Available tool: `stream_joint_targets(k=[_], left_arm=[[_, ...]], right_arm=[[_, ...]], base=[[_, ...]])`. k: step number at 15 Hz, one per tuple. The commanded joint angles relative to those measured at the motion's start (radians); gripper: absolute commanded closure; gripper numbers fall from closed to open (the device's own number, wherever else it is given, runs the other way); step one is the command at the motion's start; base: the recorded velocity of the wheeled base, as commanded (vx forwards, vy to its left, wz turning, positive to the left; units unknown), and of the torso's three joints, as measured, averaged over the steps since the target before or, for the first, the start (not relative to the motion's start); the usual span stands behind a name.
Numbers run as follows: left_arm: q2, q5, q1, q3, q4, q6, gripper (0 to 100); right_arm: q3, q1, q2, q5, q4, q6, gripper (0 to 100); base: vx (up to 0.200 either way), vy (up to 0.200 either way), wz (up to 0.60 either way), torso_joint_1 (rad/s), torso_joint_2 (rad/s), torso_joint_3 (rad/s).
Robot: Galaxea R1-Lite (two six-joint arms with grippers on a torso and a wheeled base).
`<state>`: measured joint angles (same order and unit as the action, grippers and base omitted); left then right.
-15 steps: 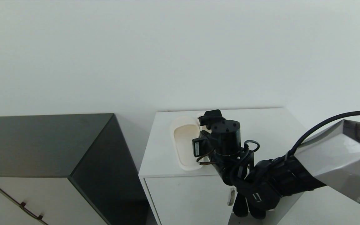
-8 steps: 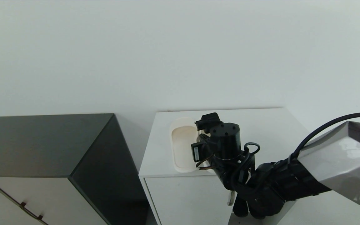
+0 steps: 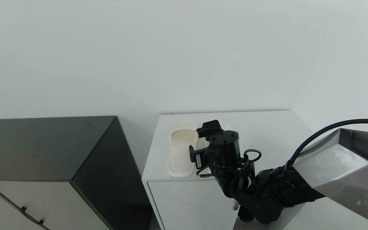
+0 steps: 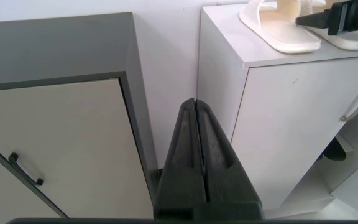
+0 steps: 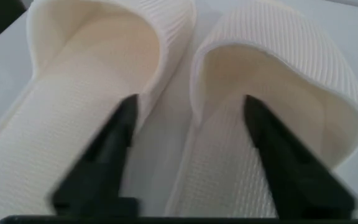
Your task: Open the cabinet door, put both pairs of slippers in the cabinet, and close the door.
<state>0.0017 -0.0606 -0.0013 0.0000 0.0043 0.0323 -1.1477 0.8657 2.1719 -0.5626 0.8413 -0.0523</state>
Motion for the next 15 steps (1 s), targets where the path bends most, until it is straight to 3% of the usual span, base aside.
stream_joint_targets(k=[1, 7, 10, 12, 15], left_arm=[[0.000, 0.001, 0.000, 0.000, 0.000, 0.000, 100], [0.000, 0.001, 0.000, 0.000, 0.000, 0.000, 100], [0.000, -0.001, 0.000, 0.000, 0.000, 0.000, 100], [0.000, -0.001, 0.000, 0.000, 0.000, 0.000, 100], [0.000, 0.001, 0.000, 0.000, 0.000, 0.000, 100]], right_arm=[[0.009, 0.022, -0.044, -0.002, -0.014, 0.000, 0], [0.000, 0.052, -0.087, -0.003, -0.114, -0.040, 0], [-0.124, 0.050, -0.015, -0.051, -0.252, -0.181, 0], [-0.202, 0.047, 0.039, -0.111, -0.274, -0.215, 0], [-0.261, 0.029, 0.094, -0.115, -0.269, -0.213, 0]], base=[[0.000, 0.000, 0.00, 0.000, 0.00, 0.000], [0.000, 0.000, 0.00, 0.000, 0.00, 0.000], [0.000, 0.000, 0.00, 0.000, 0.00, 0.000], [0.000, 0.000, 0.00, 0.000, 0.00, 0.000], [0.000, 0.000, 0.00, 0.000, 0.00, 0.000]])
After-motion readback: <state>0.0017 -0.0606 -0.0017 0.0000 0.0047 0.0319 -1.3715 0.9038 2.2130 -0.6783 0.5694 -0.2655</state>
